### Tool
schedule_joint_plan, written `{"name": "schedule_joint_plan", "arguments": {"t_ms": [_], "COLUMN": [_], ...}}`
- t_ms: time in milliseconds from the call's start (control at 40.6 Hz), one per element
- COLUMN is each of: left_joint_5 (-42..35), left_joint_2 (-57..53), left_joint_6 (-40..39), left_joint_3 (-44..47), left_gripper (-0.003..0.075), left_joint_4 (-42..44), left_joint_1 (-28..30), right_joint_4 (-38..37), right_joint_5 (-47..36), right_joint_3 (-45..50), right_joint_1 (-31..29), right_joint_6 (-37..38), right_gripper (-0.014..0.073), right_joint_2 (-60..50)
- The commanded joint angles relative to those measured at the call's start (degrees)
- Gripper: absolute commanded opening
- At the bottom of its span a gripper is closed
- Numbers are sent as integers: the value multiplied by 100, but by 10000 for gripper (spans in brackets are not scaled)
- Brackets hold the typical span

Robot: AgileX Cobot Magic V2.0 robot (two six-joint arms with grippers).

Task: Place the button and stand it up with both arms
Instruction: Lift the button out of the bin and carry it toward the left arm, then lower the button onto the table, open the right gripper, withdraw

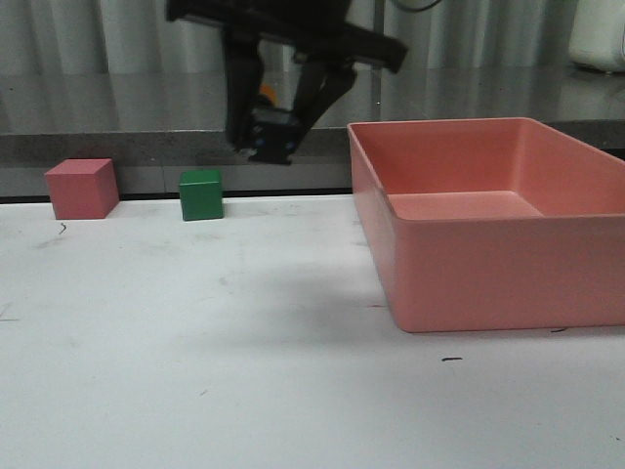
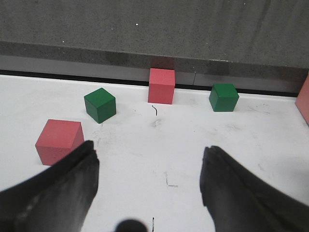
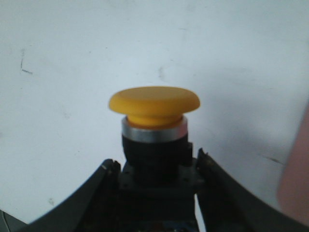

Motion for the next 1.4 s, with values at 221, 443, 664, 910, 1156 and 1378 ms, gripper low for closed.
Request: {"name": "schedule_joint_plan", "arguments": {"t_ms": [221, 443, 664, 910, 1156, 1378], "left_joint_5": [-407, -394, -394, -394, -394, -394], "left_joint_2": [75, 75, 75, 75, 75, 75], "left_joint_6": [-12, -12, -12, -12, -12, -12], "left_joint_3": [-192, -192, -192, -192, -192, -192], "left_gripper": [439, 439, 439, 439, 439, 438], "left_joint_4": [-45, -45, -45, -45, -45, -45], "left_joint_1": [-116, -128, -128, -128, -128, -128], "right_joint_4": [74, 86, 345, 407, 418, 451], "right_joint_5": [-523, -956, -1495, -1499, -1518, -1498], "right_joint_3": [-867, -888, -888, -888, -888, -888], "right_joint_1": [423, 475, 590, 684, 692, 692], "right_joint_6": [887, 1274, 1275, 1275, 1279, 1282], "right_gripper": [224, 224, 224, 224, 226, 356], "right_joint_2": [701, 1045, 1200, 1492, 1566, 1597]}}
